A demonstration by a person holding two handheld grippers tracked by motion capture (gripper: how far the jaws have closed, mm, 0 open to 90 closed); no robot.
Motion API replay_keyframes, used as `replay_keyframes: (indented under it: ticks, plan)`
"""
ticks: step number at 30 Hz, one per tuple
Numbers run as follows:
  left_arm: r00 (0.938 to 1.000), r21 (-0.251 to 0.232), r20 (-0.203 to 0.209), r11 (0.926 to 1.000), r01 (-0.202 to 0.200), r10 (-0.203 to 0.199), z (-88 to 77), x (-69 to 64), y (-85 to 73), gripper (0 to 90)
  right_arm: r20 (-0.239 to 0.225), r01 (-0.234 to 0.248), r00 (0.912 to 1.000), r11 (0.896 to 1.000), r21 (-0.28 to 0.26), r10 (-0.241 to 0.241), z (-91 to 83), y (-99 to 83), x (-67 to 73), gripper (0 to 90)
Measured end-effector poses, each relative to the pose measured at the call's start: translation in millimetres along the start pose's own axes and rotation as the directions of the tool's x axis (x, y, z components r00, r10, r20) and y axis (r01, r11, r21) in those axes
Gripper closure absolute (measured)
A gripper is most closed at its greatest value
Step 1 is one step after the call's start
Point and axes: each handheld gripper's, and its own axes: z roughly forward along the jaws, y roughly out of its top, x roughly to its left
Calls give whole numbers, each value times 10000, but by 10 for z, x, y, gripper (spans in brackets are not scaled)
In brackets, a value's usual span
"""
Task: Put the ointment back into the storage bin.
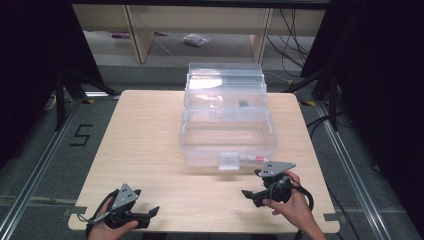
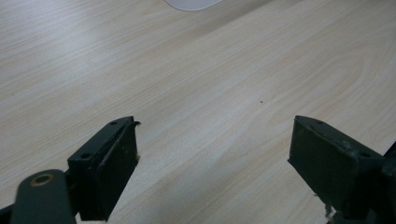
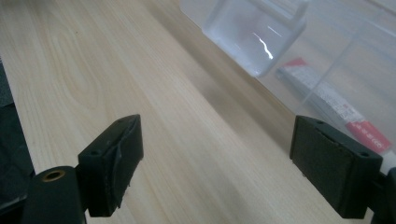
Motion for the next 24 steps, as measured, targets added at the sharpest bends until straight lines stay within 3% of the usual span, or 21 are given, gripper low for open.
replay_keyframes:
  ticks: [4,6,14,18,21,24]
  plan:
    - [10000,83,-14,10000,-16,16,-4,-2,2,150,12,-70,10000,10000,3,70,-2,-64,-18,183]
    - [10000,89,-6,9999,-58,58,-4,0,4,150,-8,-404,9992,9991,93,404,-3,-139,-27,183]
    - [10000,124,-45,9999,-53,53,-7,-2,3,150,-27,-669,9978,9978,11,669,-21,-253,-29,179]
    - [10000,95,-61,9999,-60,61,-8,-8,-1,150,-67,-1046,9945,9945,-69,1045,-64,-318,-16,173]
    - [10000,93,-66,9999,-55,56,-10,-9,0,150,-128,-900,9959,9959,-118,898,-64,-347,-30,172]
    - [10000,86,-74,10000,-45,45,-9,-7,-2,150,-22,-1054,9944,9944,-130,1053,-77,-391,-27,170]
